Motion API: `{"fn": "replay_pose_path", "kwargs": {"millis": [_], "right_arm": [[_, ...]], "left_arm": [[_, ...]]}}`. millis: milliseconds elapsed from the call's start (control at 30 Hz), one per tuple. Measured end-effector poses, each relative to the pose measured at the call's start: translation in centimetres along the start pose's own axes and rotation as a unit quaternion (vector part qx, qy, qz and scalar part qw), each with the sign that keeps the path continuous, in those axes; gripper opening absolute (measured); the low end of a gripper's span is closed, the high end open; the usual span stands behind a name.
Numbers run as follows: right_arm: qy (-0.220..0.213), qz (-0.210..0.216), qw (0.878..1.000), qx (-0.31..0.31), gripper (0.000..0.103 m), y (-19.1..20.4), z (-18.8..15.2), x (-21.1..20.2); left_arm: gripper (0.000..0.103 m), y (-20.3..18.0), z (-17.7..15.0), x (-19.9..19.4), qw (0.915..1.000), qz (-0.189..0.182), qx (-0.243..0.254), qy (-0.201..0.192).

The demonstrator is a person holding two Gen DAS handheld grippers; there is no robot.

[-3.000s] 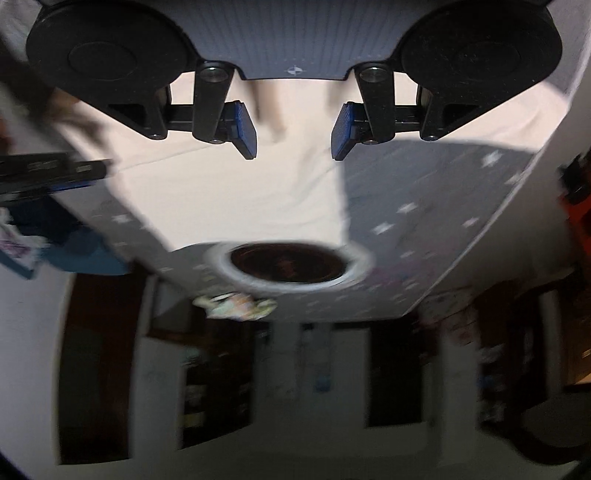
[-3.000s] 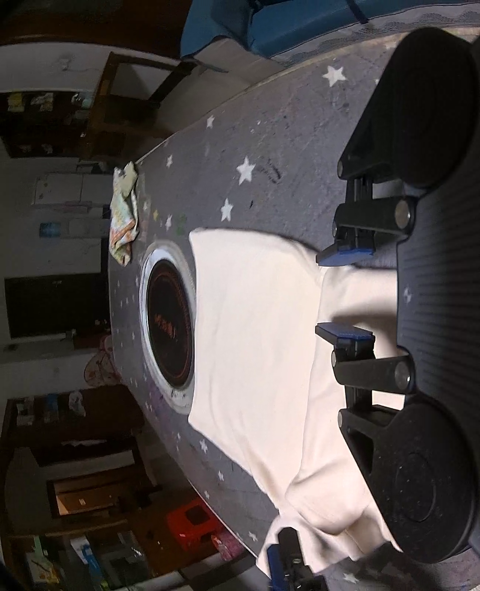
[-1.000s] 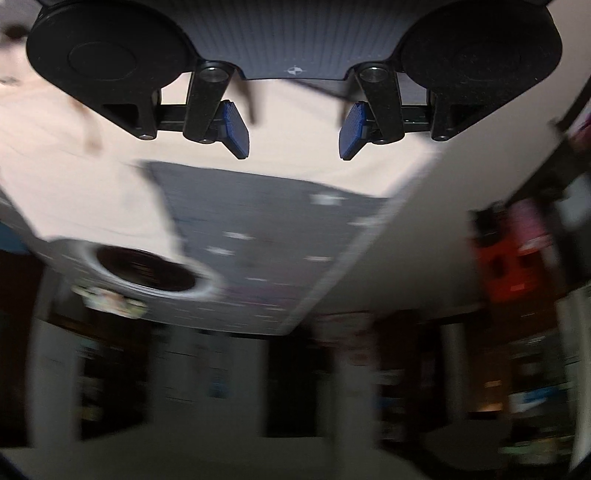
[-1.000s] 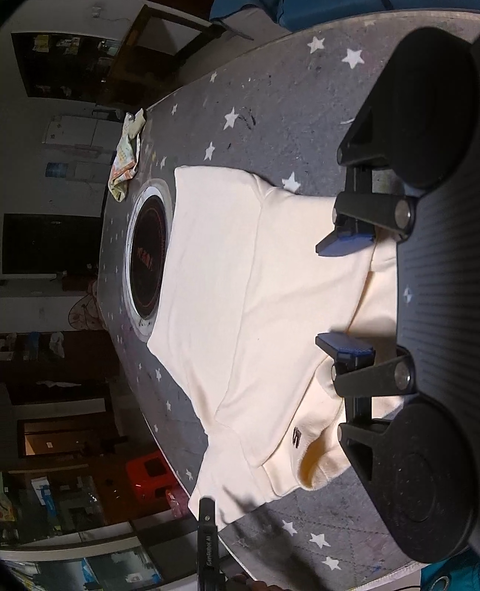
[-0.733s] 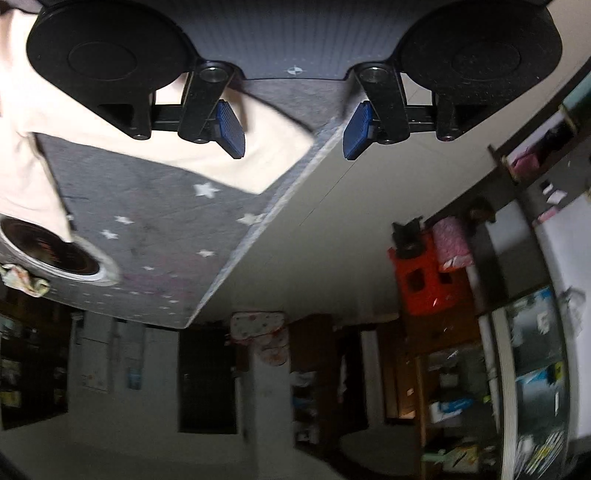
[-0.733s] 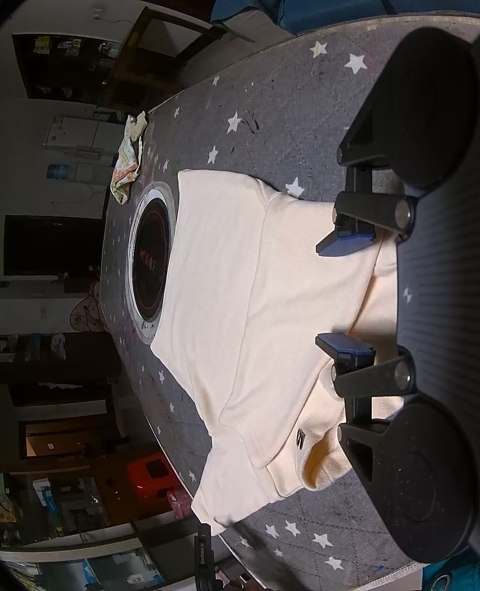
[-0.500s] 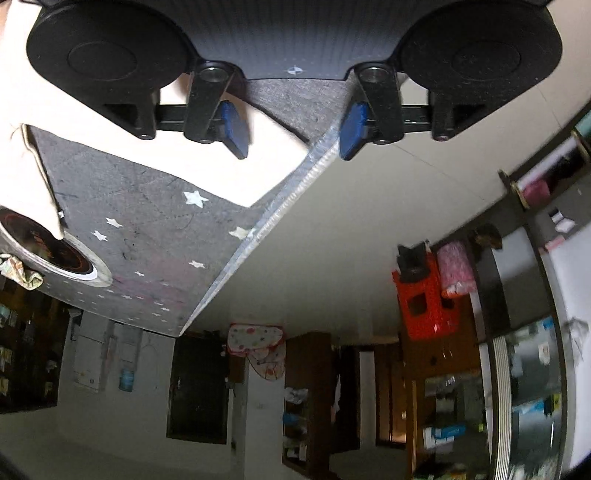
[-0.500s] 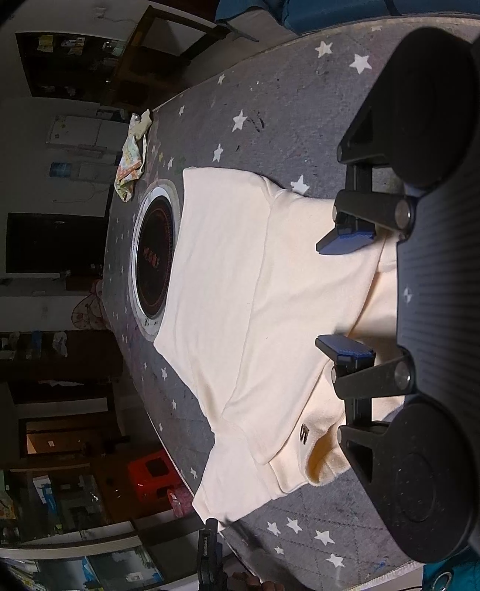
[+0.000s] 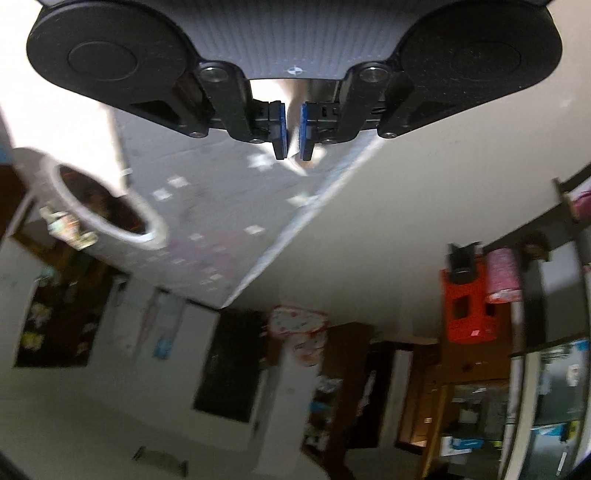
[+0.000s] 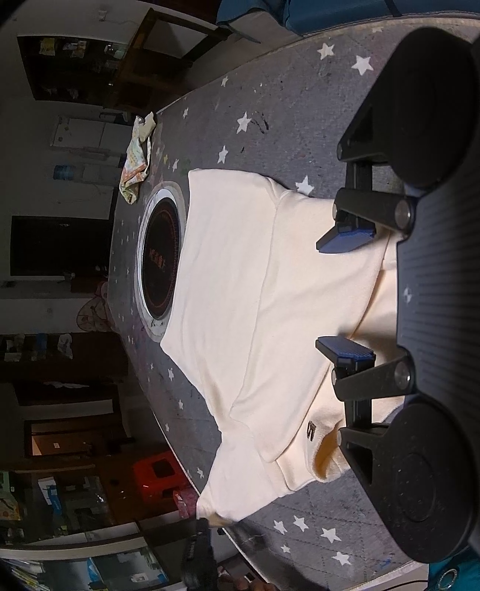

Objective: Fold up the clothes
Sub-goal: 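Fold the held side with the left gripper over the body toward the first fold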

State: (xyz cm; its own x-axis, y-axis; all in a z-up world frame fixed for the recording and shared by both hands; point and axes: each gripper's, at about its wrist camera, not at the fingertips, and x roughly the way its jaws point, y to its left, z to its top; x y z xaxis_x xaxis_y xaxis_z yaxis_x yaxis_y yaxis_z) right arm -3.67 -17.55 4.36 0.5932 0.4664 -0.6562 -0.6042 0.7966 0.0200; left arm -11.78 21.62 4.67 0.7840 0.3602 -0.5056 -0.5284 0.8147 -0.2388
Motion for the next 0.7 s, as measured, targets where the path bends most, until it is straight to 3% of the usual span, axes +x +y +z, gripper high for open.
{"fn": "replay_pose_path", "kwargs": {"millis": [133, 267, 467, 700], "right_arm": [[-0.004, 0.001, 1.0, 0.004, 0.05, 0.0, 0.0, 0.0], [-0.01, 0.002, 1.0, 0.006, 0.05, 0.0, 0.1, -0.3], [-0.016, -0.001, 1.0, 0.014, 0.05, -0.3, 0.1, -0.4], [-0.02, -0.005, 0.999, 0.026, 0.05, -0.8, -0.2, -0.6]], "left_arm": [[0.007, -3.3, 0.7, -1.7, 0.9972, -0.072, 0.014, -0.013], [0.007, -6.4, 1.2, -3.0, 0.9884, -0.15, 0.022, -0.011], [0.007, -12.0, 0.3, -4.0, 0.968, -0.242, 0.065, 0.007], [0.007, -17.0, -1.7, -3.6, 0.9429, -0.321, 0.082, 0.038]]}}
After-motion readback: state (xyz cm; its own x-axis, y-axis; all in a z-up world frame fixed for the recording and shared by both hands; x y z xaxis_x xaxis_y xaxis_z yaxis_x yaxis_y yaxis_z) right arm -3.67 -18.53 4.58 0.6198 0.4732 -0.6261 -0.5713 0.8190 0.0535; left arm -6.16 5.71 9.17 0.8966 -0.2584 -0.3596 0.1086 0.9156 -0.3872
